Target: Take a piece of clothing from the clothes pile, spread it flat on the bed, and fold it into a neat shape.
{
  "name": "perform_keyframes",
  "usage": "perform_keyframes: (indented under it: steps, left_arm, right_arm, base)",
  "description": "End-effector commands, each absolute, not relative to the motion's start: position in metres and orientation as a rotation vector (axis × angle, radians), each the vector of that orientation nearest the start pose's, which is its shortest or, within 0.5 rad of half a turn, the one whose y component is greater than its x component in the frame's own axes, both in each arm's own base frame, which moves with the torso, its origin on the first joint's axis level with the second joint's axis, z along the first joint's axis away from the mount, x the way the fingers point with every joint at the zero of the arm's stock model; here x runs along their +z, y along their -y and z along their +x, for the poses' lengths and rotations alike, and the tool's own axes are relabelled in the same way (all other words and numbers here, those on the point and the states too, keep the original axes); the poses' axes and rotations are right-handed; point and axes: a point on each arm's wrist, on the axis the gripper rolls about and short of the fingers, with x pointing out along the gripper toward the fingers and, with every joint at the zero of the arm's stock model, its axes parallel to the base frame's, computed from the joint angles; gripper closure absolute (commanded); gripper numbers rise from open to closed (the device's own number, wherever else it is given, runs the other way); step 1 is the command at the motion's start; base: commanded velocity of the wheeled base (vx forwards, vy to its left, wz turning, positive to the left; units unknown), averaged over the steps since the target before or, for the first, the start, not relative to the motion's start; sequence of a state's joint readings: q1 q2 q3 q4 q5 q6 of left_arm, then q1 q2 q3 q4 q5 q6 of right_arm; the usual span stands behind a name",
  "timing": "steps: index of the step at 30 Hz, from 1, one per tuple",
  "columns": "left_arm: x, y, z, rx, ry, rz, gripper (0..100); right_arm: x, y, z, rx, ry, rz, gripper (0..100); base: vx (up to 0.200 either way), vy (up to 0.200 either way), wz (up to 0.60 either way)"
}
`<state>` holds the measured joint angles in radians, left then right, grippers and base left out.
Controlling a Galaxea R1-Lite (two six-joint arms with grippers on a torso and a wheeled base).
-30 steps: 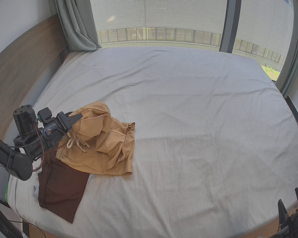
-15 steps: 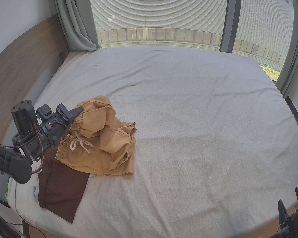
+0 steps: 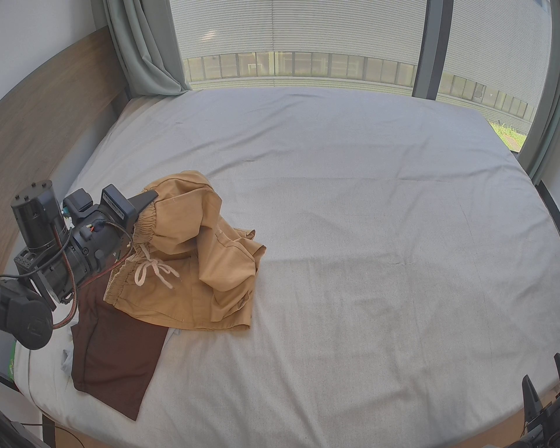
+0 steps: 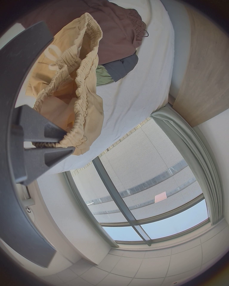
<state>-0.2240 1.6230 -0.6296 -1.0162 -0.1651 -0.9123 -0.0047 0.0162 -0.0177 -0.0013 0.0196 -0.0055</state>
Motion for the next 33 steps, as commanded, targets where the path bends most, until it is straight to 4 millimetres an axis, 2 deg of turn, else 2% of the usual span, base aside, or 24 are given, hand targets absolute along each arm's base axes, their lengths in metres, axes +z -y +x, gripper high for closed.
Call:
perform_keyframes:
  steps: [1, 6, 13, 18, 33]
  left_arm:
    - [0.206, 0.067, 0.264, -0.39, -0.15, -0.929, 100]
    - [0.213, 0.069, 0.258, -0.399, -0.167, -0.96, 100]
    - [0.227, 0.076, 0.239, -0.419, -0.229, -0.974, 100]
    - [0.242, 0.083, 0.229, -0.46, -0.235, -1.045, 100]
    - [0.258, 0.118, 0.212, -0.554, -0.25, -1.058, 100]
  right_arm:
    - [0.076, -0.001, -0.023, 0.015, 0.0, -0.006, 0]
    - [0.076, -0.001, -0.023, 0.015, 0.0, -0.006, 0]
    - [0.076, -0.001, -0.023, 0.015, 0.0, -0.006, 0]
    - [0.076, -0.001, -0.023, 0.015, 0.0, -0.006, 0]
    - [0.076, -0.001, -0.023, 0.015, 0.0, -0.006, 0]
  base:
    - [0.0, 0.0, 0.0]
    - [0.0, 0.0, 0.0]
    - [0.0, 0.0, 0.0]
    - [0.0, 0.0, 0.0]
    - [0.0, 0.0, 0.0]
